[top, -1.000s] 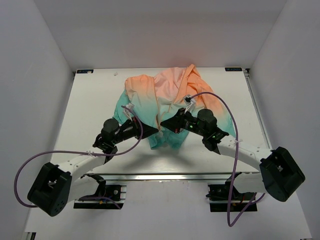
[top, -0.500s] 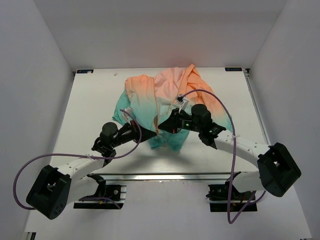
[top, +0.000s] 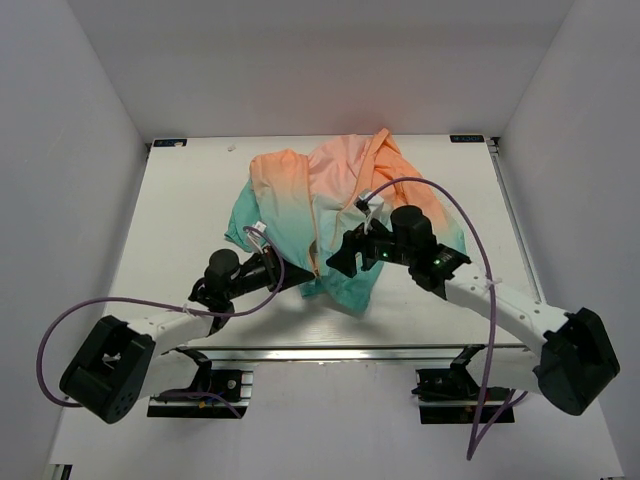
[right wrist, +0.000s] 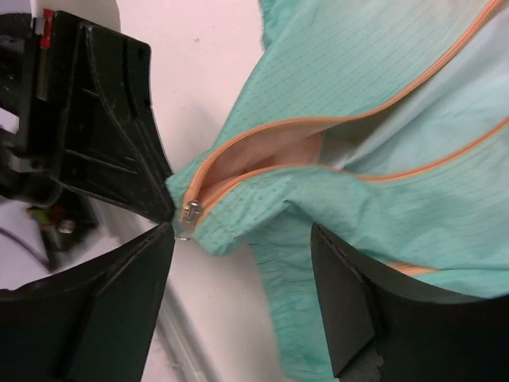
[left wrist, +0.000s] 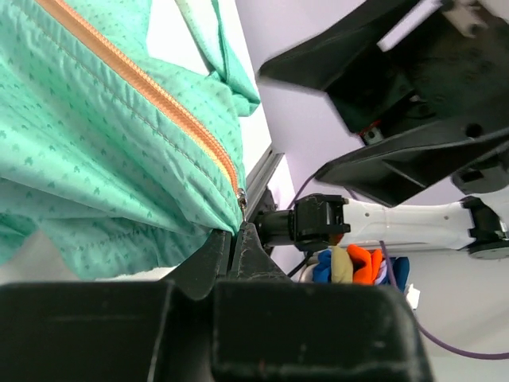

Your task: Zip up the jacket

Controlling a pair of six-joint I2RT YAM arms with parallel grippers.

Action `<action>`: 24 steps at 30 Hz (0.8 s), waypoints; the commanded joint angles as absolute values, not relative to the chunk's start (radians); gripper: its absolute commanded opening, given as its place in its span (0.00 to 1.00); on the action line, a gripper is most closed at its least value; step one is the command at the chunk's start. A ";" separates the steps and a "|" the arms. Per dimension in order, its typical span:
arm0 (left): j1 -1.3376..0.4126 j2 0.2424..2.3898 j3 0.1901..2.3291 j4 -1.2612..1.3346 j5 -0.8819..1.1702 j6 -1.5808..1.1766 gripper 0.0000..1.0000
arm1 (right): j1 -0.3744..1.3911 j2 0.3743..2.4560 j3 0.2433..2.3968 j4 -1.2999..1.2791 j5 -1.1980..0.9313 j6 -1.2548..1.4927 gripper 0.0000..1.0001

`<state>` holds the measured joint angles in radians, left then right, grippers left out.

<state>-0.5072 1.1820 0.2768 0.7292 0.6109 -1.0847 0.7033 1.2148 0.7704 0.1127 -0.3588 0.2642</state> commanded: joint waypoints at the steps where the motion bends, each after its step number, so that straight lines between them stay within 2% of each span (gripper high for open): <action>1: -0.508 1.117 0.291 0.694 0.589 -1.100 0.00 | 0.747 1.138 0.853 -0.032 -0.263 -0.048 0.77; 2: -0.509 1.105 0.296 0.652 0.584 -1.097 0.00 | 0.767 1.128 0.851 -0.040 -0.247 -0.086 0.78; 4: -0.509 1.071 0.317 0.592 0.558 -1.085 0.00 | 0.836 1.111 0.851 -0.067 -0.185 -0.150 0.87; 6: -0.508 1.045 0.348 0.494 0.529 -1.066 0.00 | 0.897 1.109 0.862 -0.098 -0.106 -0.228 0.89; 9: -0.509 1.026 0.379 0.416 0.514 -1.046 0.00 | 1.040 1.130 0.871 -0.132 0.087 -0.262 0.89; 14: -0.509 1.000 0.387 0.387 0.509 -1.042 0.00 | 1.163 1.186 0.867 -0.072 0.300 -0.310 0.89; 24: -0.509 1.000 0.382 0.391 0.517 -1.034 0.00 | 1.201 1.262 0.874 0.040 0.360 -0.342 0.80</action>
